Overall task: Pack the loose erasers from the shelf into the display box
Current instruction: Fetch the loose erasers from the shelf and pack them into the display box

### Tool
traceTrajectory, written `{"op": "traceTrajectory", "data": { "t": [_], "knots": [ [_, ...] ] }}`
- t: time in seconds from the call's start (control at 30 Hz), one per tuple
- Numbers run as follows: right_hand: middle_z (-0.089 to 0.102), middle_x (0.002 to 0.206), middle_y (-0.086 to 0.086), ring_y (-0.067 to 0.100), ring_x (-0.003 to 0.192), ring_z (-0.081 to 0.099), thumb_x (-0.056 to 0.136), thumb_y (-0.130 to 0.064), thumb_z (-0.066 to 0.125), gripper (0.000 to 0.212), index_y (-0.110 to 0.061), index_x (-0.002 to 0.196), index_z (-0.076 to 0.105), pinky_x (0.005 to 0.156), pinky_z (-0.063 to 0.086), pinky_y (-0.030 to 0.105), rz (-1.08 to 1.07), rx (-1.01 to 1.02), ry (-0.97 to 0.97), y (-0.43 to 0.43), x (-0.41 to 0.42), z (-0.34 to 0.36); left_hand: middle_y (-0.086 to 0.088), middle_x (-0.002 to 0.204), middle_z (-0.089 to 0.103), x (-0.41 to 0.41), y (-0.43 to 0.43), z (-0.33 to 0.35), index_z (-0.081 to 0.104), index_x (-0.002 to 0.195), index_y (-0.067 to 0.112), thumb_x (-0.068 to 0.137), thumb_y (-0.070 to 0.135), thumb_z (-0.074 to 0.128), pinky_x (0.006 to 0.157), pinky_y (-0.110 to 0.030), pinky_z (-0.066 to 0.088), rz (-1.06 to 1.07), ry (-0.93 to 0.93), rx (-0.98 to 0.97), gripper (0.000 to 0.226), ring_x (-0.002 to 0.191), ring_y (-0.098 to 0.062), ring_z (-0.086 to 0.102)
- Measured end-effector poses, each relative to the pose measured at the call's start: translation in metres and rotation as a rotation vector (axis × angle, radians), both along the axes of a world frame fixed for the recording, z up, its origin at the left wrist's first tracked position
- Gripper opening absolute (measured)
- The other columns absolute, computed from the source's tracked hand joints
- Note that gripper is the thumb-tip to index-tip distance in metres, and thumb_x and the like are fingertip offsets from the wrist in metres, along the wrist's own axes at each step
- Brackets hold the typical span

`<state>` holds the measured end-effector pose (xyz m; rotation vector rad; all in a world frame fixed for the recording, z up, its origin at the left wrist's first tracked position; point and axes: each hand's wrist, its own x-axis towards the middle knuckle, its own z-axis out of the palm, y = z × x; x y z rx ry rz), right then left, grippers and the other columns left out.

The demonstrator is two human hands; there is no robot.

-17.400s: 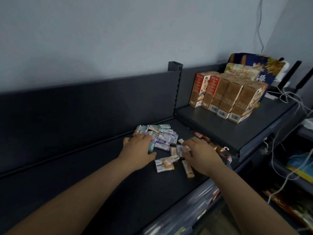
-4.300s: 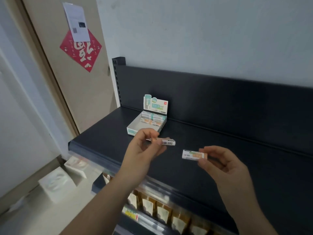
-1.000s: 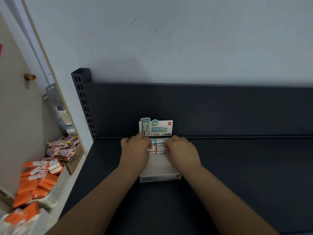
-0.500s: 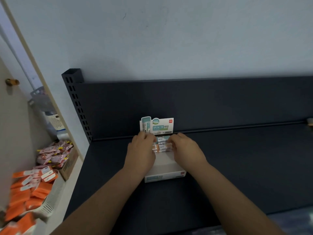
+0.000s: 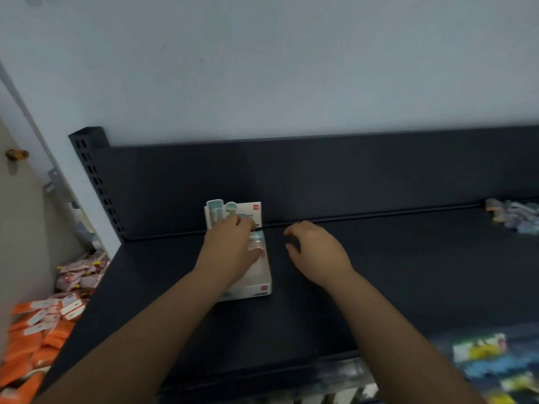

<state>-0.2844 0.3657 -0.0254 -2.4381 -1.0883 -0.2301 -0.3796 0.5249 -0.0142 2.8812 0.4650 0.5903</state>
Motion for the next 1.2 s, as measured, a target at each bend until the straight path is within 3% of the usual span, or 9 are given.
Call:
{"op": "traceTrajectory", "data": {
  "t": [0.33,0.57,0.87,1.07,1.2],
  "knots": [
    [0.054,0.125,-0.001,0.021,0.111,0.051,0.096,-0.033,0.051,0.037,-0.022,0.13,0.051,0.087,0.049,0.035,-0.077,-0.074,-0.02,-0.204,0.042,-0.01,0.006,0.124,0.051,0.064,-0.209,-0.014,0.048,0.125,0.029,0.087,0.046,0.057,0.092,-0.036,0.044,-0.176,0.055,-0.125,0.043,0.11,-0.015,0.05],
    [0.053,0.127,-0.002,0.021,0.116,0.049,0.096,-0.036,0.051,0.037,-0.024,0.131,0.05,0.092,0.047,0.035,-0.175,-0.068,0.061,-0.322,0.078,-0.011,0.013,0.126,0.048,0.091,-0.31,-0.028,0.044,0.128,0.036,0.089,0.05,0.054,0.095,-0.034,0.041,-0.211,0.071,-0.188,0.043,0.115,-0.011,0.048],
    [0.05,0.126,-0.005,0.019,0.112,0.048,0.094,-0.037,0.049,0.037,-0.025,0.13,0.049,0.094,0.044,0.033,-0.214,-0.064,0.117,-0.382,0.112,-0.033,0.02,0.127,0.044,0.135,-0.384,-0.033,0.041,0.13,0.041,0.087,0.055,0.051,0.094,-0.027,0.039,-0.297,0.118,-0.183,0.046,0.112,-0.004,0.046],
    [0.042,0.137,-0.01,0.017,0.121,0.042,0.096,-0.042,0.046,0.041,-0.03,0.135,0.044,0.101,0.041,0.034,-0.217,-0.131,0.157,-0.431,0.155,-0.026,0.023,0.125,0.045,0.173,-0.393,-0.039,0.045,0.125,0.044,0.083,0.059,0.056,0.098,-0.03,0.042,-0.285,0.11,-0.346,0.047,0.113,-0.003,0.045],
    [0.041,0.137,-0.014,0.012,0.122,0.04,0.094,-0.043,0.048,0.042,-0.032,0.134,0.045,0.103,0.038,0.032,-0.218,-0.131,0.173,-0.463,0.182,-0.025,0.025,0.129,0.042,0.206,-0.419,-0.037,0.041,0.129,0.045,0.083,0.062,0.053,0.098,-0.026,0.04,-0.34,0.136,-0.285,0.05,0.116,-0.002,0.044]
  ]
}}
